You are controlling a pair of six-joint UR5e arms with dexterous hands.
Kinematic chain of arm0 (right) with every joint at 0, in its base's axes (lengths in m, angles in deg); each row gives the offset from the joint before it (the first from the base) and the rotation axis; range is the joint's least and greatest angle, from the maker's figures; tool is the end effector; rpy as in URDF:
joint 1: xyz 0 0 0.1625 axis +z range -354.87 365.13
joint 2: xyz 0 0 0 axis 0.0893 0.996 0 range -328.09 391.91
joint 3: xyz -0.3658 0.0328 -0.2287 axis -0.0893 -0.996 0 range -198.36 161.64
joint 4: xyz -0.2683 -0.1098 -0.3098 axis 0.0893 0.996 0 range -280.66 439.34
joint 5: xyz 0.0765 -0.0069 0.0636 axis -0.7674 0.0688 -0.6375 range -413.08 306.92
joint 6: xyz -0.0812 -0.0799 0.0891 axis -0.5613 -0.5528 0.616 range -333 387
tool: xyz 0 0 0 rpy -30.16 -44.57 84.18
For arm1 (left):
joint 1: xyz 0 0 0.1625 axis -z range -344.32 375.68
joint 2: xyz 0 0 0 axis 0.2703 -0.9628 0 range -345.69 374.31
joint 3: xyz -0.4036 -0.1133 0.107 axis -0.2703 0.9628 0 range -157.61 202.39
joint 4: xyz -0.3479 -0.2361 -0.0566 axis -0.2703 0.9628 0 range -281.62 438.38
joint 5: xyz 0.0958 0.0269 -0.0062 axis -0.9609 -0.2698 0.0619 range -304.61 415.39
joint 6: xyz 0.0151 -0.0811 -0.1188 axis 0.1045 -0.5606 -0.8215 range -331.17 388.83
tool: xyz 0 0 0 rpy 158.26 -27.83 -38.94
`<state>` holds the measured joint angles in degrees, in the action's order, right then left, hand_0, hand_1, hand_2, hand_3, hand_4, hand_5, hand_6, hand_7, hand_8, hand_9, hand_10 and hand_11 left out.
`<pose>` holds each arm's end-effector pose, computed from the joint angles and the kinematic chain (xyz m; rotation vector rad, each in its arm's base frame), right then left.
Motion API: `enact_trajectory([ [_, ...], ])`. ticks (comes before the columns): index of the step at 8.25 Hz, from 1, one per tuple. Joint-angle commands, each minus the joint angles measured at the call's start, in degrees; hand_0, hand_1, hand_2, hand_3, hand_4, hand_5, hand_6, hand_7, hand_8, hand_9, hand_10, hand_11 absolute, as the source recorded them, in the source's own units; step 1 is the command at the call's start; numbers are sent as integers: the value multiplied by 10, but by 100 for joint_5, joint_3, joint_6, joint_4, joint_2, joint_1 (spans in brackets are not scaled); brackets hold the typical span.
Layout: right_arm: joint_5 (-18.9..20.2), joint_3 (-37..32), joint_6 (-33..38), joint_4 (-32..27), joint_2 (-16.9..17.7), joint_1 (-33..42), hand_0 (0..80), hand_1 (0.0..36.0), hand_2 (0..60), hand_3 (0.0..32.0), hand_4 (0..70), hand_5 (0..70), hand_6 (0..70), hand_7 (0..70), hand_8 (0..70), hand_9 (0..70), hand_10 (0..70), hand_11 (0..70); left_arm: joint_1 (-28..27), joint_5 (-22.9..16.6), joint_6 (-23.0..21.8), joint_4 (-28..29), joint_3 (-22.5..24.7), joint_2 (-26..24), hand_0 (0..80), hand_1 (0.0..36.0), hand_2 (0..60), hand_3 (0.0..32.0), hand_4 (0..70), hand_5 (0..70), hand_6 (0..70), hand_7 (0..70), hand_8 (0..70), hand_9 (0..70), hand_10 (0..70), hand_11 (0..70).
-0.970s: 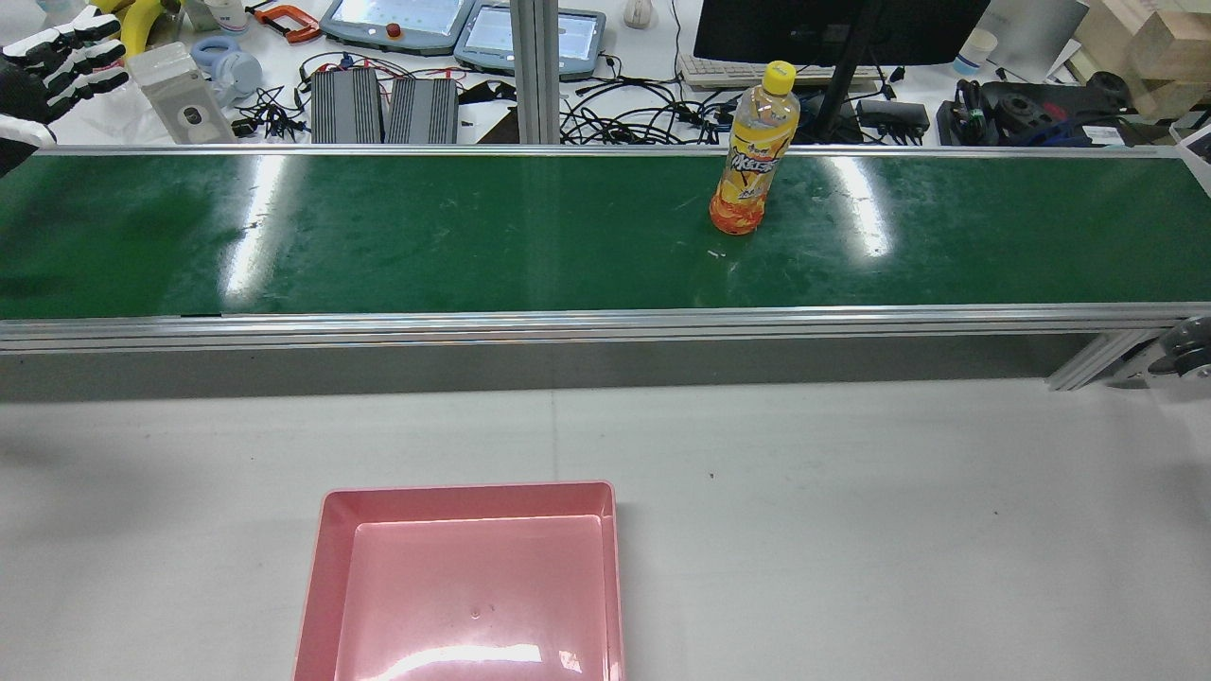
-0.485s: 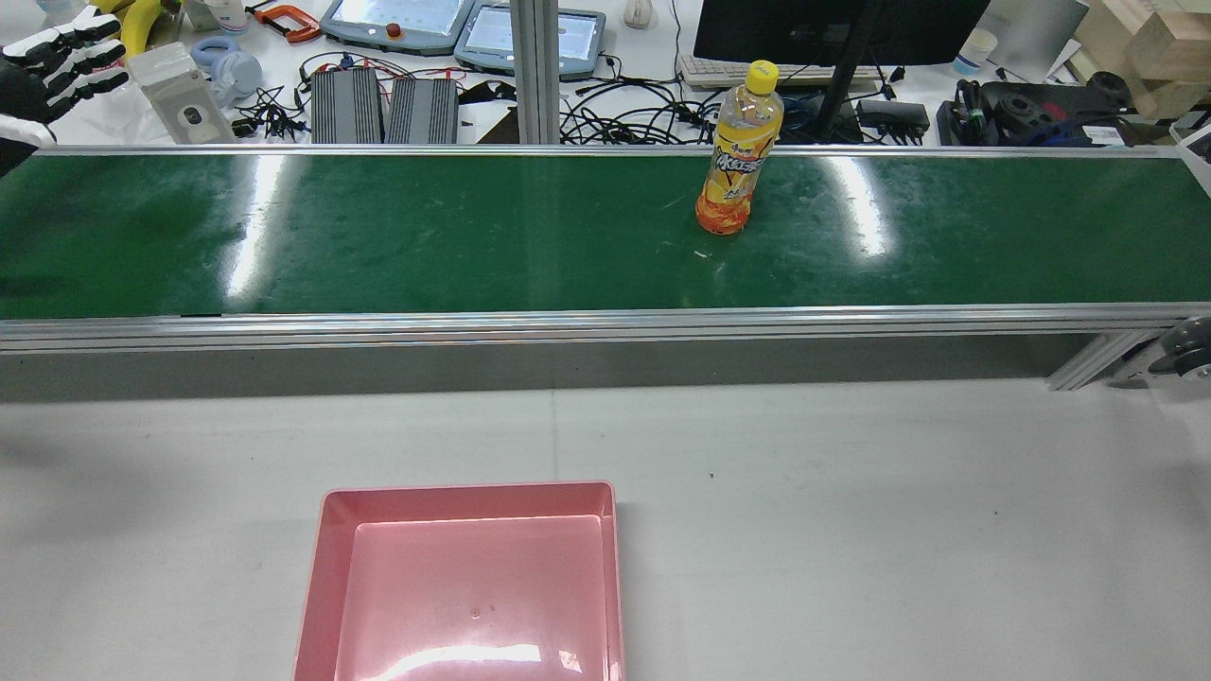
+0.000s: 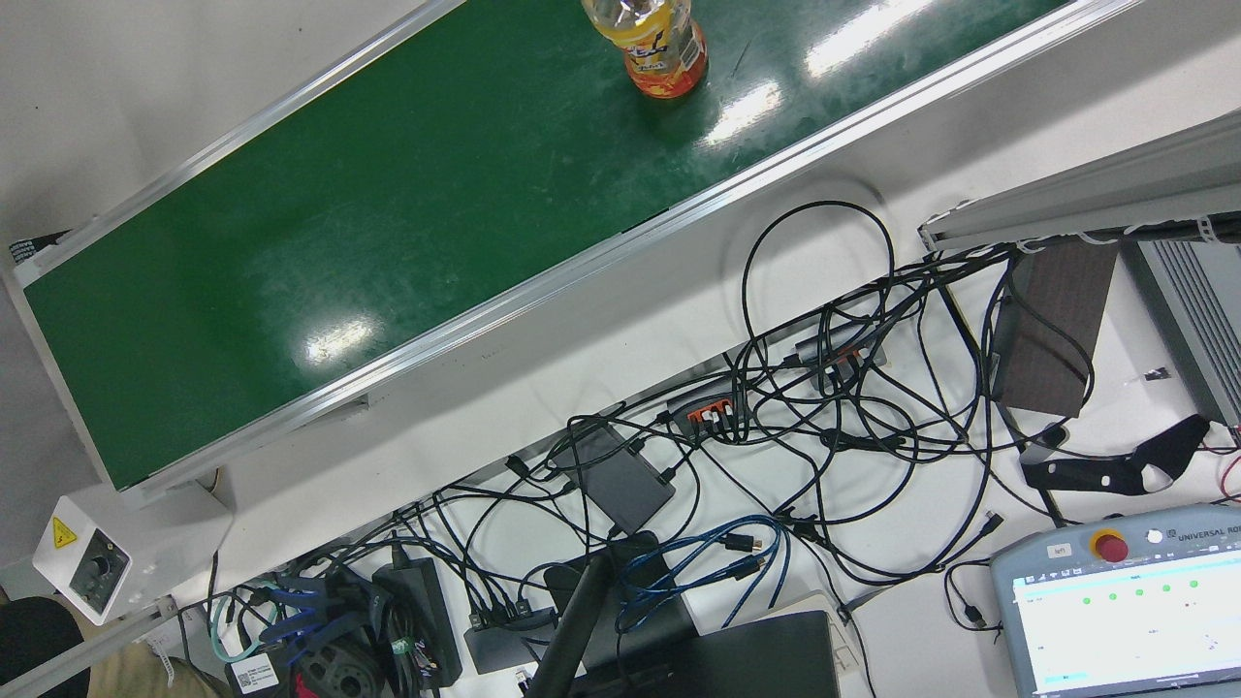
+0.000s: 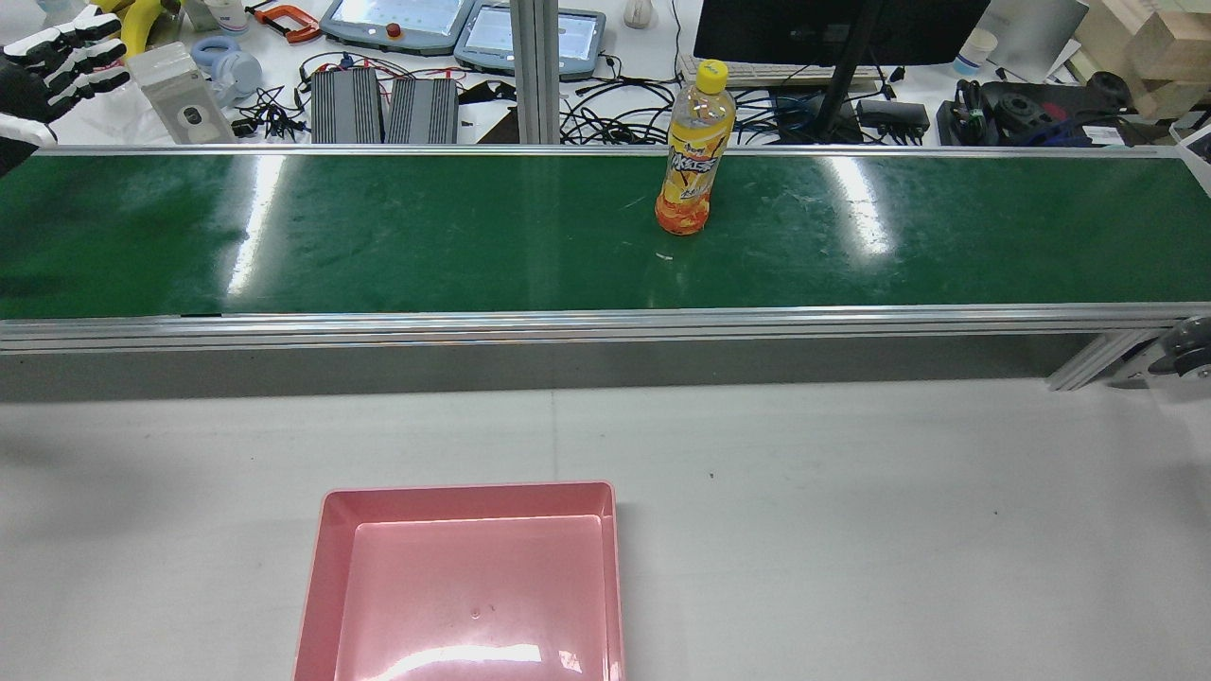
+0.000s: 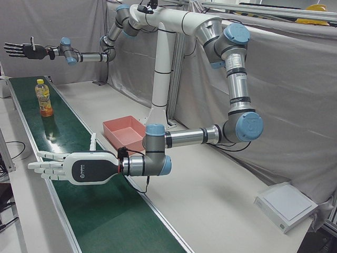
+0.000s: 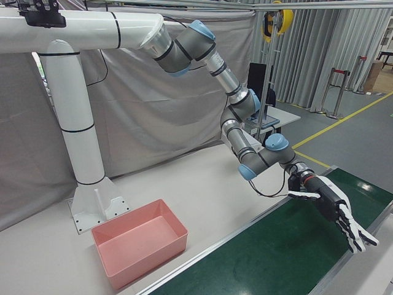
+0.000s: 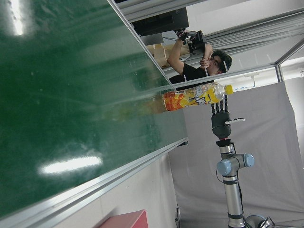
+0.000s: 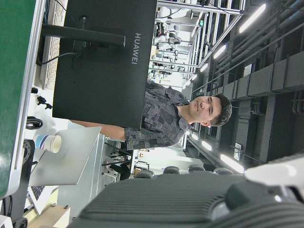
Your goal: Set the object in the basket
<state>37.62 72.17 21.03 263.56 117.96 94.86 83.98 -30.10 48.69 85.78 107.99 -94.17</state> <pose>0.1289 -0.5771 0.6617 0.0948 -2.1658 2.1541 0.1239 -0.7025 0.5147 0.0253 2.3484 -1.5275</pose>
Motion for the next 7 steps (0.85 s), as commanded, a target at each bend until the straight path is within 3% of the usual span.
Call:
enact_trajectory([
  [1, 0, 0, 0, 0, -1, 0, 0, 0, 0, 0, 0, 0, 0, 0, 0, 0, 0, 0, 0, 6, 0, 7, -9, -6, 460, 40, 0, 0, 167, 103, 0, 0, 66, 113, 82, 125],
  [4, 0, 0, 0, 0, -1, 0, 0, 0, 0, 0, 0, 0, 0, 0, 0, 0, 0, 0, -17, -12, 0, -45, 70, -67, 463, 43, 0, 0, 173, 111, 0, 0, 65, 112, 83, 127],
  [7, 0, 0, 0, 0, -1, 0, 0, 0, 0, 0, 0, 0, 0, 0, 0, 0, 0, 0, -490, -3, 79, -483, 35, -575, 466, 43, 0, 0, 175, 111, 0, 0, 63, 109, 85, 130],
])
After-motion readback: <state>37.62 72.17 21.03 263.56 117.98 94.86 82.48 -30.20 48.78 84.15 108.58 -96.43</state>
